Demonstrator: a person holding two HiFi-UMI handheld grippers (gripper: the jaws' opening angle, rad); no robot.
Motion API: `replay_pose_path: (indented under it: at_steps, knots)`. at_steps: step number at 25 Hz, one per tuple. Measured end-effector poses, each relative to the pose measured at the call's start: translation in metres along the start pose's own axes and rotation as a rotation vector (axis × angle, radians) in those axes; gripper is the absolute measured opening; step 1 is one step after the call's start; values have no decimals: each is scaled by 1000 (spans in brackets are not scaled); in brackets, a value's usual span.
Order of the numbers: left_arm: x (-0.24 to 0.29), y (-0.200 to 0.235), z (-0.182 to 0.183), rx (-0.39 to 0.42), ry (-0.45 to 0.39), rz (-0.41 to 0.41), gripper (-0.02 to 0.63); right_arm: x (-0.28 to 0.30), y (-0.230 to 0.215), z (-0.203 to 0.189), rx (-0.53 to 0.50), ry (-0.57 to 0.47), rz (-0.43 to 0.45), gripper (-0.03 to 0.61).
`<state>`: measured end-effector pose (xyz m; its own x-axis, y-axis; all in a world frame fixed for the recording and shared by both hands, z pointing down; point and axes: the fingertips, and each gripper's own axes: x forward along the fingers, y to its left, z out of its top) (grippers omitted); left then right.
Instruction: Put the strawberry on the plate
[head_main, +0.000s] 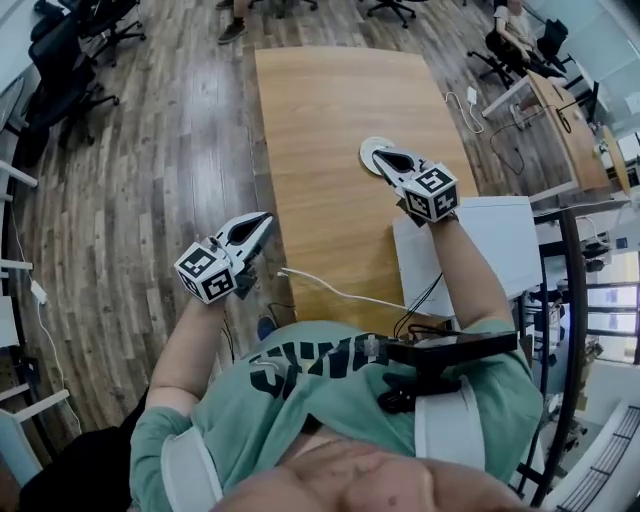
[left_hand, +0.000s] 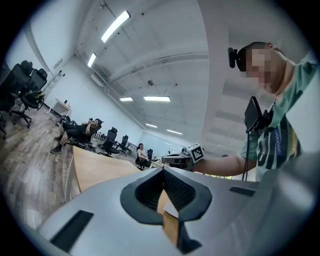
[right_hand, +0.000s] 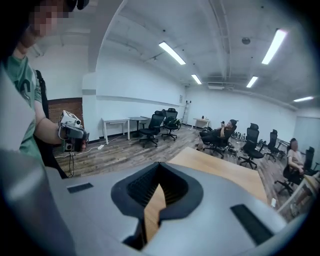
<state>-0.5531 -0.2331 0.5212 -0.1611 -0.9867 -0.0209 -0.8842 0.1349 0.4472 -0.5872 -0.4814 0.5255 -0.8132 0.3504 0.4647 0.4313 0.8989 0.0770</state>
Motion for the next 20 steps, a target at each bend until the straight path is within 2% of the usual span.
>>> replay_pose_path:
  at_steps: [8, 13, 20]
  knots:
    - [-58, -32, 30, 78, 21, -110, 3, -93, 92, 34, 19, -80, -95, 8]
    - [-77, -58, 23, 78, 55, -187, 3, -141, 146, 31, 35, -93, -130, 8]
    - [-68, -125, 13, 79, 70, -290, 3, -223, 177, 14, 37, -137, -204, 8]
